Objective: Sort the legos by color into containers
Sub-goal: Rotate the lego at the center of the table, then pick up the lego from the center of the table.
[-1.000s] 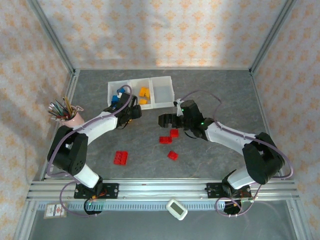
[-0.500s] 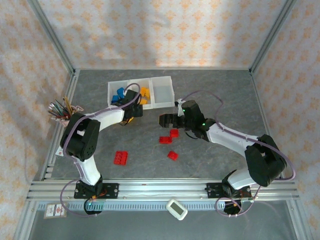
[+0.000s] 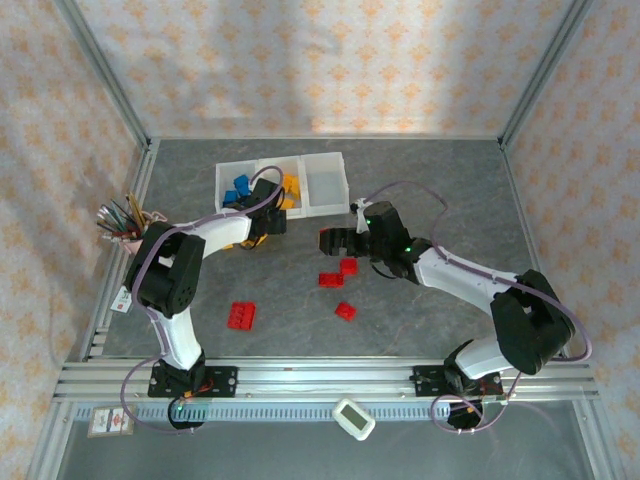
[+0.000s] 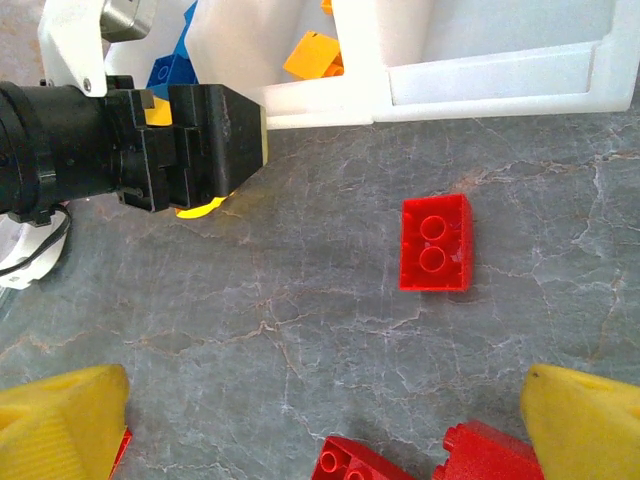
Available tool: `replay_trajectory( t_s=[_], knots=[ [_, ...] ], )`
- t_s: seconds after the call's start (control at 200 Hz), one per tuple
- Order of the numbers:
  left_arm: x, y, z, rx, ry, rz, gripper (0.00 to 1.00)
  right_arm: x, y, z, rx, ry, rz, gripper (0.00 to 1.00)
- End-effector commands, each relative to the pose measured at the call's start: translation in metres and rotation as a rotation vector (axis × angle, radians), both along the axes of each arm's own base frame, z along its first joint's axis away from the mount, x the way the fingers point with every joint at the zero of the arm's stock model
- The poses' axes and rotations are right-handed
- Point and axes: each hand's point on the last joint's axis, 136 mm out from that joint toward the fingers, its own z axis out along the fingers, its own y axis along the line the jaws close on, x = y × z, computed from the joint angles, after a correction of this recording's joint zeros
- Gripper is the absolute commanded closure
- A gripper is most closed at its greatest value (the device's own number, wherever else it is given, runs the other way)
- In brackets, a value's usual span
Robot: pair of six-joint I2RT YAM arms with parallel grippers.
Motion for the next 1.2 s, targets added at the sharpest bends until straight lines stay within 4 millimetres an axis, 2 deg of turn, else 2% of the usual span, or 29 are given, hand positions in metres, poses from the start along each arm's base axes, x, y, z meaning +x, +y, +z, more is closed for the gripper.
replay_trajectory(
  t_s=[0.0,0.17,0.315,0.536,0.646,0.751,0.881,1.091,1.196],
  knots=[
    [-0.028,-0.004,-0.011,-0.010,0.090,-0.023,0.23,-0.001,-0.001,0.005,-0.004,-0.026,0.005,0.00],
    [-0.031,0.000,-0.005,-0.004,0.074,0.001,0.19,-0.001,-0.001,0.004,-0.005,-0.023,0.006,0.00],
    [-0.033,0.001,-0.009,-0.011,0.082,0.013,0.18,-0.002,-0.002,0.003,-0.009,-0.026,0.004,0.00],
    [-0.042,-0.019,-0.009,-0.046,0.106,-0.012,0.19,-0.001,-0.003,0.002,-0.017,-0.029,0.003,0.00],
    [-0.048,-0.037,-0.002,-0.065,0.101,-0.043,0.21,-0.001,-0.003,0.002,-0.015,-0.028,0.003,0.00],
    [-0.049,-0.041,0.012,-0.097,0.065,-0.014,0.25,-0.001,-0.003,0.001,-0.015,-0.026,0.004,0.00],
    [-0.046,-0.024,0.027,-0.046,0.026,0.073,0.26,-0.002,-0.002,0.002,-0.012,-0.028,0.007,0.00],
    [-0.053,-0.012,0.010,-0.039,0.051,0.165,0.23,-0.003,-0.004,0.000,-0.014,-0.026,0.002,0.00],
    [-0.058,-0.018,-0.004,-0.094,0.073,0.184,0.22,-0.003,-0.005,0.000,-0.018,-0.028,0.001,0.00]
  ],
)
